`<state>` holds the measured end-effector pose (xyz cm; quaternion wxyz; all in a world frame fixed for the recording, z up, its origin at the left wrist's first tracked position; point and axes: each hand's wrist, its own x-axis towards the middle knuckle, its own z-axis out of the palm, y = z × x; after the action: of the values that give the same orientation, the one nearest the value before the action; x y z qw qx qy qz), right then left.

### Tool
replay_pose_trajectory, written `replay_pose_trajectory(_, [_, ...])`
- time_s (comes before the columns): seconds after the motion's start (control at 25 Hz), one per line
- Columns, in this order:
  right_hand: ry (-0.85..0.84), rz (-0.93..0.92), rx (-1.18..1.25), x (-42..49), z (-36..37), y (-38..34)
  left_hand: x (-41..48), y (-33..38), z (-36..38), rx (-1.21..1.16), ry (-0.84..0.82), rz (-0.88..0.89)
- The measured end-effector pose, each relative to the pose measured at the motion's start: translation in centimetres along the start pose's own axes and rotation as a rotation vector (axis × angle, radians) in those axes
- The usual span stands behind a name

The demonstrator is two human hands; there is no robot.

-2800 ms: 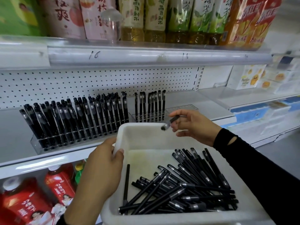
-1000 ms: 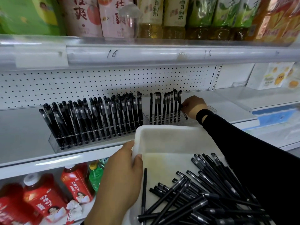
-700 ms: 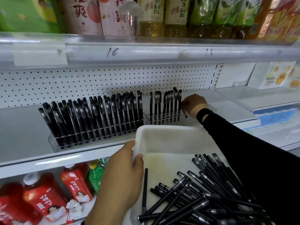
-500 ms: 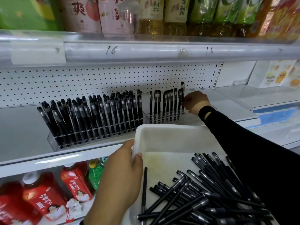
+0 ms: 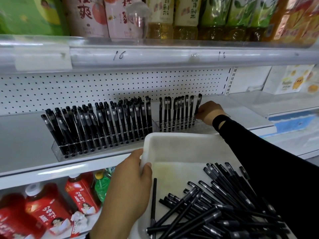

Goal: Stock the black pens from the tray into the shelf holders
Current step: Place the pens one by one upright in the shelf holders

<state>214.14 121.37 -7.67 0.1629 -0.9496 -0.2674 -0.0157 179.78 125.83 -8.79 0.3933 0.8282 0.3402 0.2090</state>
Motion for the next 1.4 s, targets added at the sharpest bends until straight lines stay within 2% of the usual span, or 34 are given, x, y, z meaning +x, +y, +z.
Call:
replay_pose_trajectory(0.12, [0.006,-0.02,-0.002,-0.4,-0.2,0.1,0.0,-0.1,0.0,-0.012,-0.002,-0.002])
replay_pose_trajectory(0.24, [0.06,-0.034,0.111,-0.7,-0.6,0.0,0.1,-0.2,0.1,-0.01,0.0,-0.001])
replay_pose_trajectory(0.4, [-0.067,-0.098,-0.134,-1.6,-1.0,-0.3,0.2,-0.4,0.2,0.004,0.0,0.005])
replay_pose_trajectory(0.68, [-0.108,-0.098,-0.24,-2.1,-1.0,-0.6,0.1,-0.3,0.2,-0.005,0.005,0.008])
replay_pose_trajectory(1.12, [-0.07,0.015,-0.062,-2.3,-0.3,0.2,-0.1,-0.3,0.1,0.005,0.013,0.019])
replay_pose_trajectory(1.24, [-0.046,-0.01,-0.056,-2.4,-0.2,0.4,0.0,-0.3,0.1,0.018,0.02,0.019])
replay_pose_trajectory(1.4, [0.05,-0.035,0.077,-3.2,-1.2,0.8,-0.1,-0.3,0.1,0.017,0.025,0.024])
